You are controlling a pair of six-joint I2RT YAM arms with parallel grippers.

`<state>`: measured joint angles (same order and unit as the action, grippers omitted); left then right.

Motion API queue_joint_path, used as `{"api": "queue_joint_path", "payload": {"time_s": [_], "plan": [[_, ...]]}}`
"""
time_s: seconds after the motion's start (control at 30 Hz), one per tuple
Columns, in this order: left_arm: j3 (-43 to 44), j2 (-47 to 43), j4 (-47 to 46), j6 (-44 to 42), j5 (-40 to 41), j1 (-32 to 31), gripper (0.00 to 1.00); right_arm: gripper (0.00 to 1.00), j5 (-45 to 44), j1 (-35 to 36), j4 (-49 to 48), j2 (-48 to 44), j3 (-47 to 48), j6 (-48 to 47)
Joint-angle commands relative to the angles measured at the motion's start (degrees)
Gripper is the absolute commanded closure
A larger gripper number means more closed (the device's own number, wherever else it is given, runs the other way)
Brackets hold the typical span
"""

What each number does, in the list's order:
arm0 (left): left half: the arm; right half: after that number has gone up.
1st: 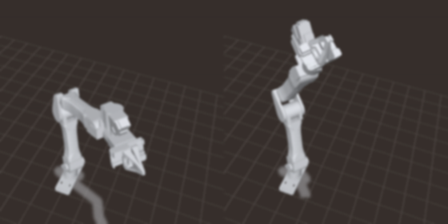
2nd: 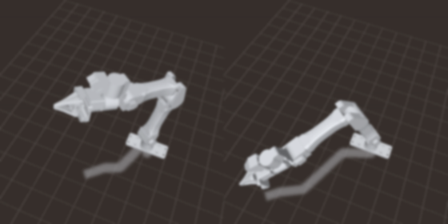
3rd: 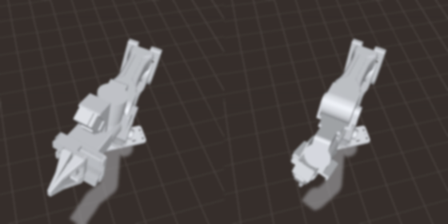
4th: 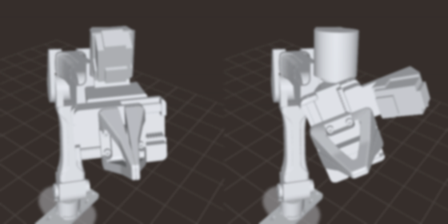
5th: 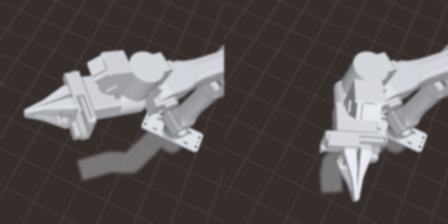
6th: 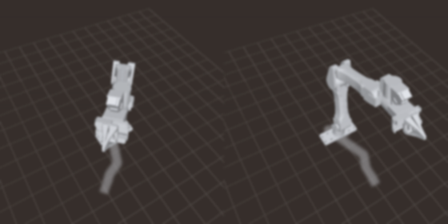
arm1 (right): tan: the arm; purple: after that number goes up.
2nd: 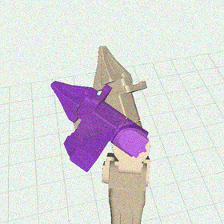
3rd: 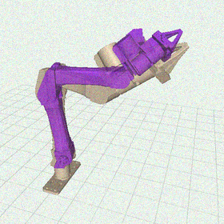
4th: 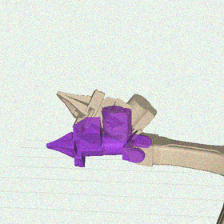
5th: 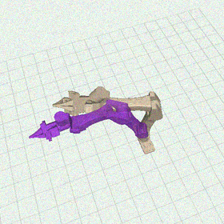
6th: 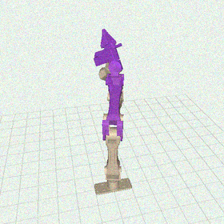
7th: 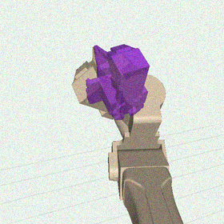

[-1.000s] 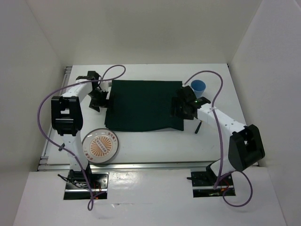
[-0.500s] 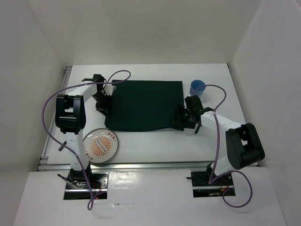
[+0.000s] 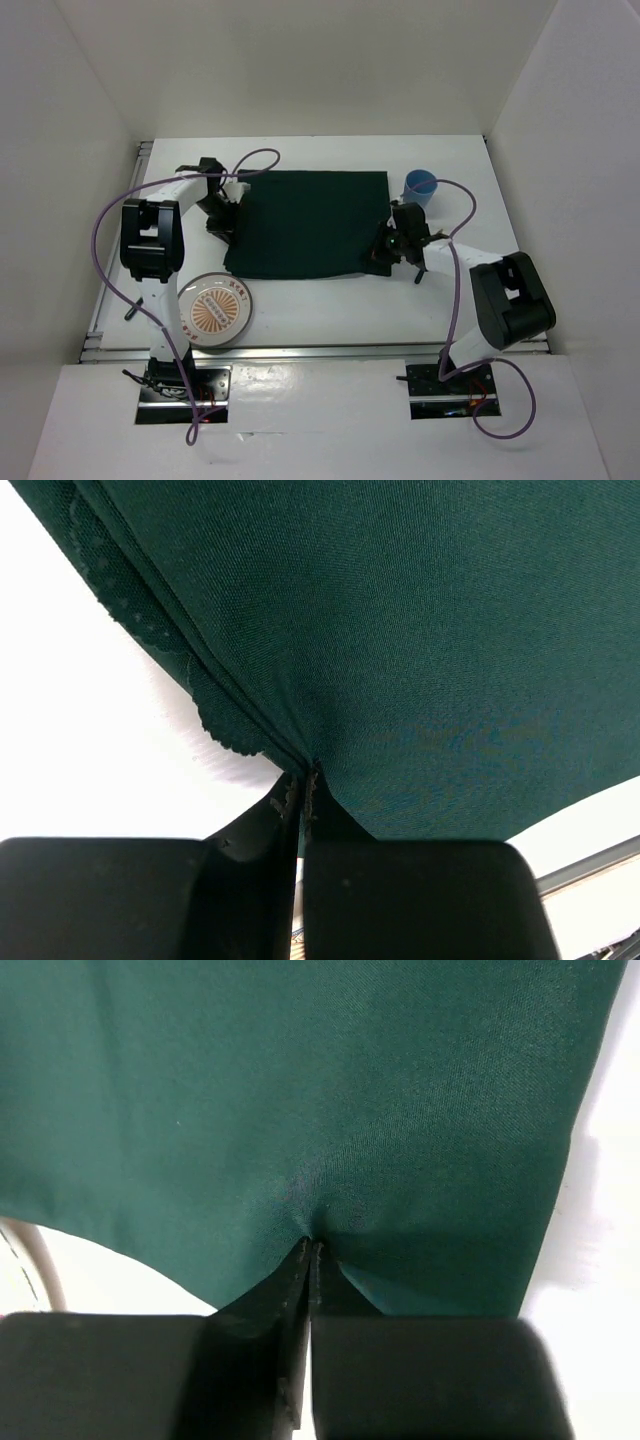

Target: Set the dinner table for one person

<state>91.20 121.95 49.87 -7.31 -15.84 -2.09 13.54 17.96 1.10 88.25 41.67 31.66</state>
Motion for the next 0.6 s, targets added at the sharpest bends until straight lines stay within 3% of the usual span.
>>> {"api": "queue_joint_path", "payload": {"time_s": [0.0, 0.2, 0.4, 0.57], "plan": [[-0.49, 2.15, -0.91, -1.39, -0.08, -0.73, 1.0, 1.0, -2.19, -0.38, -2.26, -3.25, 3.05, -0.72], [2.57, 0.83, -0.38, -1.92, 0.62, -0.2, 1.0, 1.0, -3.43, 6.11, 1.09, -1.95, 13.15, -4.94], [5.39, 0.83, 0.67, -1.4, 1.68, 0.32, 1.0, 1.0, -2.38, 8.15, -0.14, 2.1, 16.95, -5.47], [6.01, 0.83, 0.67, -1.39, 2.21, 0.33, 1.0, 1.0, -6.5, 7.53, 9.6, 5.0, 21.26, -6.0]]}}
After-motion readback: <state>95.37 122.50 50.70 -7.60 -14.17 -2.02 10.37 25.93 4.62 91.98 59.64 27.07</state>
